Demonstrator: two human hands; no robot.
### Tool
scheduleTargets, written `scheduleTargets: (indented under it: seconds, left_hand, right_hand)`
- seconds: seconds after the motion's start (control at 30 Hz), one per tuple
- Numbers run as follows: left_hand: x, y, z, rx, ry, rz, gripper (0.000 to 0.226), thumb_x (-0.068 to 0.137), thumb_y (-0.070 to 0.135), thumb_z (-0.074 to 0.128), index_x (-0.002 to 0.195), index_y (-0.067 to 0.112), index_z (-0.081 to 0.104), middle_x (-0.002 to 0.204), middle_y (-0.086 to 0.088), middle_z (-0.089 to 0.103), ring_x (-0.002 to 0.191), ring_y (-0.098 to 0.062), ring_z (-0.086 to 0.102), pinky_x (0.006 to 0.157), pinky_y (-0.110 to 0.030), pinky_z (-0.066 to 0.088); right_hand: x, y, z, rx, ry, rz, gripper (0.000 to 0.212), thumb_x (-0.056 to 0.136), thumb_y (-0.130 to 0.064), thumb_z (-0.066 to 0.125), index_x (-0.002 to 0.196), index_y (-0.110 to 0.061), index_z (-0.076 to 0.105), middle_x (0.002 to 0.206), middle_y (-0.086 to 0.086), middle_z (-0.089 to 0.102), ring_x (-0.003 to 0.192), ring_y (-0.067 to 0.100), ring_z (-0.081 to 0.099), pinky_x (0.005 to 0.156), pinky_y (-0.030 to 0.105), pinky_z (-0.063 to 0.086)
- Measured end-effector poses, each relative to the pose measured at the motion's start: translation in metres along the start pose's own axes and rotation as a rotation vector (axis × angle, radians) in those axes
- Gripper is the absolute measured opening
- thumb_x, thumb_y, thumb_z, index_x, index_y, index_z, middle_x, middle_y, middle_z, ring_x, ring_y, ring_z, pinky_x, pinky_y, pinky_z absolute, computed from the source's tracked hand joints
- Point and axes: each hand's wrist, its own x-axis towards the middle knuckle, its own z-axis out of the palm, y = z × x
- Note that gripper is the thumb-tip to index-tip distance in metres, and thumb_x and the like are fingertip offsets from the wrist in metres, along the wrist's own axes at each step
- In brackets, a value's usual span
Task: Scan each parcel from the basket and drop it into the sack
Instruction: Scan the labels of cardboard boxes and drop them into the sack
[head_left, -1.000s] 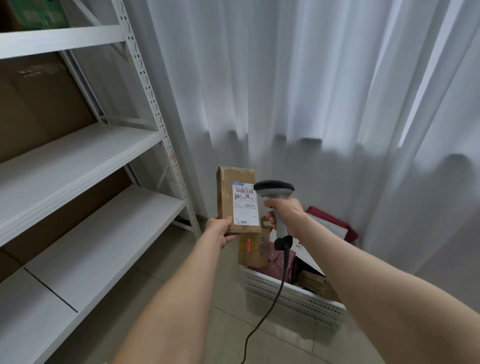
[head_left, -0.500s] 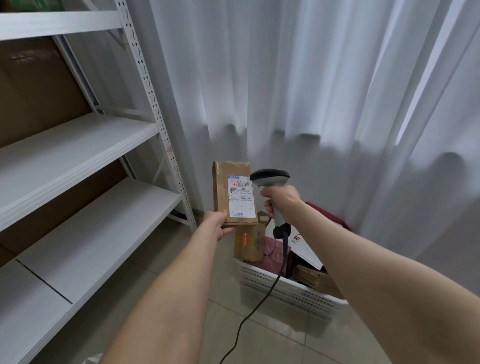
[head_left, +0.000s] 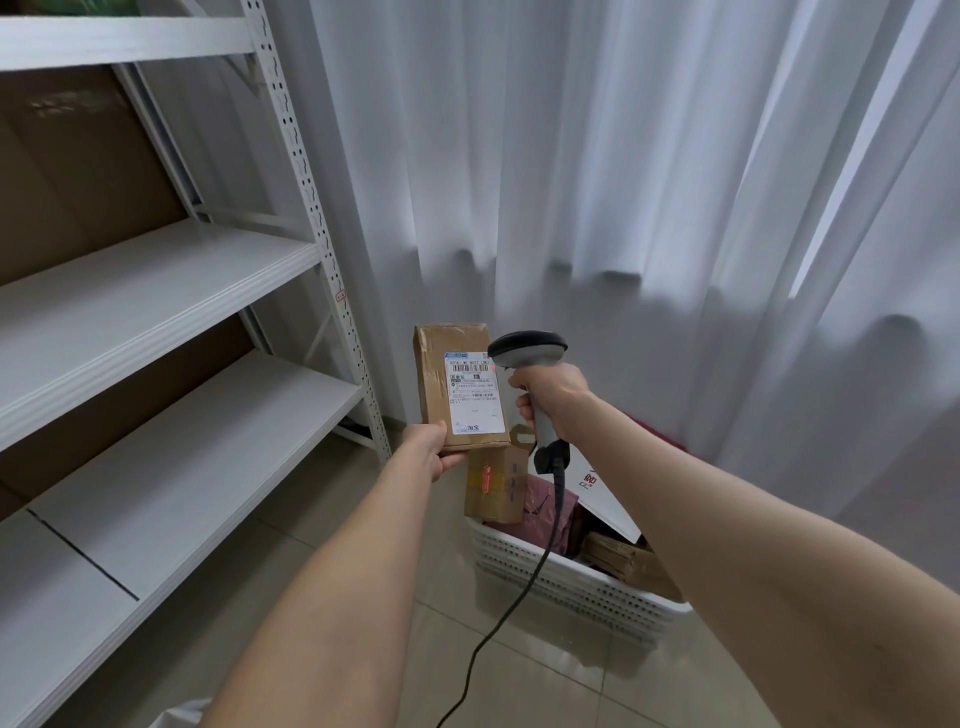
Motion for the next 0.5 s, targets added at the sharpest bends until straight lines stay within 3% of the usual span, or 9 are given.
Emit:
scheduleTargets:
  seconds: [0.17, 0.5]
  left_hand:
    - [-0.0032, 0.0016, -0.0019, -0.015, -0.007, 0.003, 0.024, 0.099, 0.012, 0.048, 0.121, 0.003, 0.051, 0.116, -0.018, 0.065, 0.103, -0.032, 0.066, 0.088, -0.048, 0.055]
    - [-0.0058, 0.0020, -0.0057, -0.020, -0.010, 0.006, 0.025, 0.100, 0.010, 0.046, 0.123, 0.003, 0.050, 0.116, -0.019, 0.065, 0.105, -0.032, 0.065, 0.089, -0.049, 0.054]
  right_hand:
    - [0.0024, 0.0053, 0.0022, 0.029, -0.028, -0.019, 0.020, 0.088, -0.017, 0.067, 0.100, -0.005, 0.058, 0.059, 0.008, 0.059, 0.045, 0.015, 0.049, 0.050, 0.025, 0.045]
    - [-0.0024, 0.0044, 0.0044, 0.006, -0.022, -0.033, 0.012, 0.089, -0.013, 0.063, 0.095, -0.005, 0.057, 0.059, 0.008, 0.058, 0.043, 0.015, 0.047, 0.047, 0.025, 0.044]
